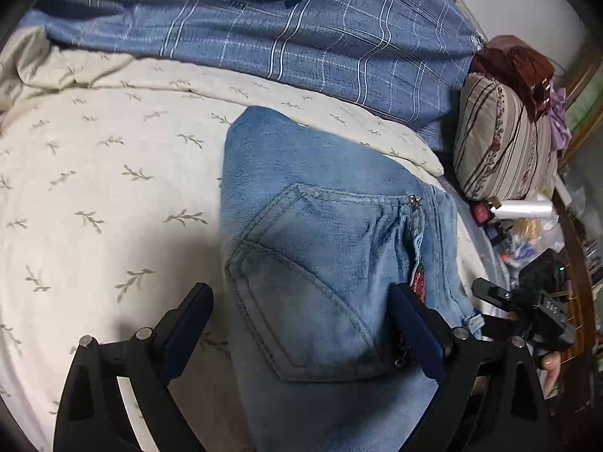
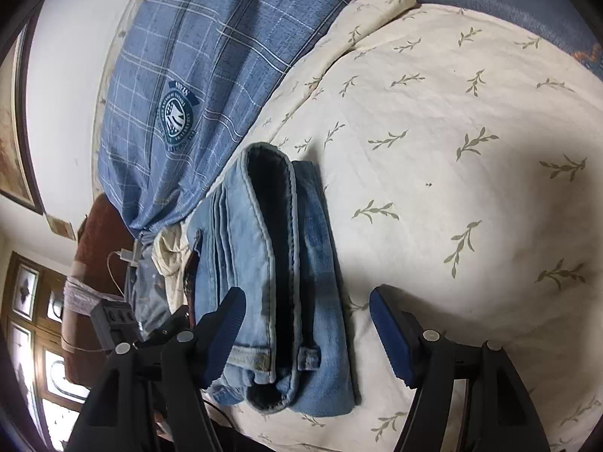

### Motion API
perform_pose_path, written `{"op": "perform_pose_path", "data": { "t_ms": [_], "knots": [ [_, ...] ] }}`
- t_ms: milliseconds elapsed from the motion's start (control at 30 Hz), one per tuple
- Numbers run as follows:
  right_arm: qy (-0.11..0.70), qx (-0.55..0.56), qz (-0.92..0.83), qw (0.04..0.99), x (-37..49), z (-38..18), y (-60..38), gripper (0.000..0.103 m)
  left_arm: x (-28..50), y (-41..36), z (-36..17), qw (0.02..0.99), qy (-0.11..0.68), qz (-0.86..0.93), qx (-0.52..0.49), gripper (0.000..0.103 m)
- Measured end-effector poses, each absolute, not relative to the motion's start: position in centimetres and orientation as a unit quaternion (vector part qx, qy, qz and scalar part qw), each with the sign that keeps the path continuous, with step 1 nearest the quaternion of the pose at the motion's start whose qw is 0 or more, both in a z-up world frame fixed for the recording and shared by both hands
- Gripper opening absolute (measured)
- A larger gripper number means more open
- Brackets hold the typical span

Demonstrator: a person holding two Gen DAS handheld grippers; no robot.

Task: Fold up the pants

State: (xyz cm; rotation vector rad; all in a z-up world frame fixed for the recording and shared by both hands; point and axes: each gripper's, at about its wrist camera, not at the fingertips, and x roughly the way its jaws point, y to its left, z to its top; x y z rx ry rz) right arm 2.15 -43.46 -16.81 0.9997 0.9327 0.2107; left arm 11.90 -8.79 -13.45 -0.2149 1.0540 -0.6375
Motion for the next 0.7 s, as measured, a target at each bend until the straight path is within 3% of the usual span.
{"op": "perform_pose_path", "data": {
  "t_ms": [400,500,567,633,700],
  "knots": [
    [0.448,0.485,0.172,0.732,4.3,-17.8,-41.5,0.076,13.3,-9.0,-14.2,0.782,0.513,-0.330,-0.128,0.097],
    [0.460,0.432,0.164,0.758,4.8,-17.1,-39.9,0.076,13.3,-9.1,-14.2,0.783,0.510,-0.334,-0.126,0.097],
    [0.460,0.412,0.158,0.770,4.9,-16.7,-39.1,0.073,13.2,-9.2,-14.0,0.787,0.503,-0.336,-0.120,0.096],
    [0.461,0.395,0.147,0.781,4.8,-16.4,-38.6,0.057,13.1,-9.2,-13.8,0.790,0.497,-0.339,-0.116,0.092],
    [0.456,0.376,0.140,0.795,4.7,-15.9,-38.0,0.050,13.0,-9.4,-13.6,0.794,0.490,-0.342,-0.111,0.088]
  ]
}}
